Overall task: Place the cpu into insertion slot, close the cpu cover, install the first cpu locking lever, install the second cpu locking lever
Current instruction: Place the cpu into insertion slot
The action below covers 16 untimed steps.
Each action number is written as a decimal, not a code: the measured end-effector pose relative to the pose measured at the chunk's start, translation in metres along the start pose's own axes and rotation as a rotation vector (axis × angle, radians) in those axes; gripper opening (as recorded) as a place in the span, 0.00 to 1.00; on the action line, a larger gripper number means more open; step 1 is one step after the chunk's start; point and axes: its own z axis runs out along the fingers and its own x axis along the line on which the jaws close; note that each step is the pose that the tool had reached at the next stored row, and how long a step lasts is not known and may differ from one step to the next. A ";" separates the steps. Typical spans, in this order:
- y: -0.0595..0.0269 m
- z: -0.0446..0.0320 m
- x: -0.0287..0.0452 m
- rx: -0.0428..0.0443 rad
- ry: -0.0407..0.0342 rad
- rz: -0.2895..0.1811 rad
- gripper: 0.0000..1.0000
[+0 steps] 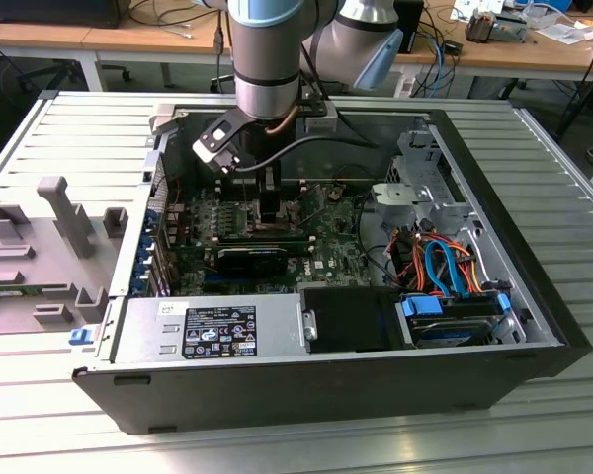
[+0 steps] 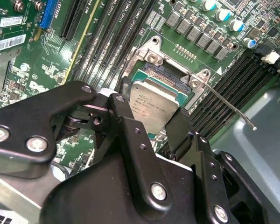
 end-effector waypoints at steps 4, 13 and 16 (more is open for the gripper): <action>-0.0001 0.0012 0.0005 0.0001 -0.0002 0.000 0.54; -0.0001 0.0041 0.0006 0.0001 -0.0002 0.000 0.54; -0.0001 0.0053 0.0007 0.0001 -0.0002 0.000 0.54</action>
